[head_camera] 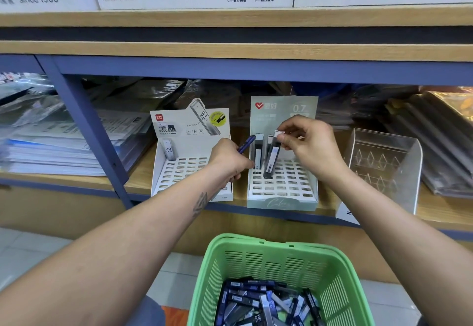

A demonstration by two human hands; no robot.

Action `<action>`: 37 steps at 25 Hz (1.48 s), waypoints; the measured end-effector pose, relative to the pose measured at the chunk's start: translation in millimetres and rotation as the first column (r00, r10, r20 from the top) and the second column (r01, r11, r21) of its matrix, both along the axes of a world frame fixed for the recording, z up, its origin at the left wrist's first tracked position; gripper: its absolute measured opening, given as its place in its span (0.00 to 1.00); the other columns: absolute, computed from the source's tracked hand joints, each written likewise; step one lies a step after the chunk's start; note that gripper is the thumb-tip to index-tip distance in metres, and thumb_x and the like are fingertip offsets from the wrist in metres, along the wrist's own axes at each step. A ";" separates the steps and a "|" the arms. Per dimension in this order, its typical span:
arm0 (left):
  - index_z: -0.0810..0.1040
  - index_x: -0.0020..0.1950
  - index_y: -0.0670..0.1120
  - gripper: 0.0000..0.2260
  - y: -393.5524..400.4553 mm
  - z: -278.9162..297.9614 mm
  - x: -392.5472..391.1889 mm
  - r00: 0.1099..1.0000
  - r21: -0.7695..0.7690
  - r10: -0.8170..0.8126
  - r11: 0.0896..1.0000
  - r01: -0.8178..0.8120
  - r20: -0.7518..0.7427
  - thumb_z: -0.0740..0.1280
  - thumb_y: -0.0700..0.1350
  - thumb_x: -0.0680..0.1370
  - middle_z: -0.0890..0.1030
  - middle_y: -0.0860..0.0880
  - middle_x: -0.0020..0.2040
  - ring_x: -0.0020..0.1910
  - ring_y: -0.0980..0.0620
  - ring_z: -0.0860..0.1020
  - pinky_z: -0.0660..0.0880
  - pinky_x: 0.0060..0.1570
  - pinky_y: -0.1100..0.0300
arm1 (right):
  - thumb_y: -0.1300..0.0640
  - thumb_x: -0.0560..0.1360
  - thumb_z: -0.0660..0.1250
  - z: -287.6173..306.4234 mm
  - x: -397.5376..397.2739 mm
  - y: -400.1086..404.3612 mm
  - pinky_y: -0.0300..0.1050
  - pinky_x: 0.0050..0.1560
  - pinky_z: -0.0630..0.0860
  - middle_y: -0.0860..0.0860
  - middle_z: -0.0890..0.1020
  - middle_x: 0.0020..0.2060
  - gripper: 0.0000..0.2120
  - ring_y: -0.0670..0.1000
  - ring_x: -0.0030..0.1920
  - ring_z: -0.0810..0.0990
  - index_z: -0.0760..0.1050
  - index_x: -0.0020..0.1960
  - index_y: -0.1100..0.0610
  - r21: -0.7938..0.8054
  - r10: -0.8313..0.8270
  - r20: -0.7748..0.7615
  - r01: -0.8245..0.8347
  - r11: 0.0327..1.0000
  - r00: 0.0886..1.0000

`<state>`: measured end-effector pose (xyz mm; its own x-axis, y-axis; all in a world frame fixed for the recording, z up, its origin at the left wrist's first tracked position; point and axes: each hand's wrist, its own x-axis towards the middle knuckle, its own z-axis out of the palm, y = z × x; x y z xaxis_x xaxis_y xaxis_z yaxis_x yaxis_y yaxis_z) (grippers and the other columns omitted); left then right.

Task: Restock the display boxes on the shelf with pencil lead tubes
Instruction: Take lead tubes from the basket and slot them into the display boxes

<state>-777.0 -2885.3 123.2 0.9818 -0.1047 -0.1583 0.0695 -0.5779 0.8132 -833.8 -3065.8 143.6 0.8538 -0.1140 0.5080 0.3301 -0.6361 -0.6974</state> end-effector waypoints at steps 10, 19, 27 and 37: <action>0.77 0.48 0.40 0.09 -3.8 -3.7 5.0 1.000 0.002 0.015 1.000 -0.015 -0.012 0.76 0.38 0.73 0.76 0.44 0.31 0.24 0.48 0.73 0.73 0.31 0.57 | 0.61 0.76 0.74 2.0 2.9 -0.1 0.48 0.46 0.83 0.49 0.84 0.38 0.02 0.47 0.38 0.84 0.83 0.47 0.56 -0.012 0.017 -0.010 -0.017 1.000 1.000; 0.78 0.48 0.40 0.09 -3.3 -5.2 6.8 0.999 -0.011 0.023 1.000 -0.023 -0.031 0.76 0.37 0.73 0.75 0.44 0.30 0.25 0.47 0.72 0.72 0.31 0.58 | 0.61 0.76 0.74 -8.4 6.8 1.6 0.41 0.50 0.79 0.46 0.84 0.43 0.04 0.44 0.44 0.80 0.86 0.50 0.56 -0.252 0.024 -0.008 -0.026 0.967 1.000; 0.77 0.50 0.41 0.09 -1.3 -3.8 5.6 0.999 -0.007 0.006 1.000 -0.006 -0.037 0.75 0.38 0.74 0.75 0.45 0.29 0.22 0.51 0.71 0.69 0.24 0.62 | 0.60 0.78 0.70 -9.7 6.6 -1.0 0.54 0.54 0.80 0.49 0.85 0.51 0.08 0.52 0.53 0.82 0.85 0.55 0.54 -0.413 -0.025 -0.037 0.007 0.911 0.999; 0.81 0.49 0.32 0.06 25.4 28.0 -14.4 0.952 -0.135 -0.303 0.946 0.295 -0.043 0.72 0.32 0.73 0.80 0.40 0.33 0.21 0.53 0.69 0.65 0.23 0.63 | 0.63 0.79 0.68 14.0 -4.5 33.2 0.34 0.51 0.79 0.45 0.82 0.55 0.19 0.45 0.49 0.82 0.78 0.68 0.50 -0.033 0.186 -0.153 -0.193 0.981 0.971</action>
<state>-791.5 -2859.9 151.2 0.8911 -0.4146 -0.1848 -0.0376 -0.4731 0.8802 -838.3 -3032.6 157.6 0.9239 0.0781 0.3745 0.3425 -0.6052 -0.7187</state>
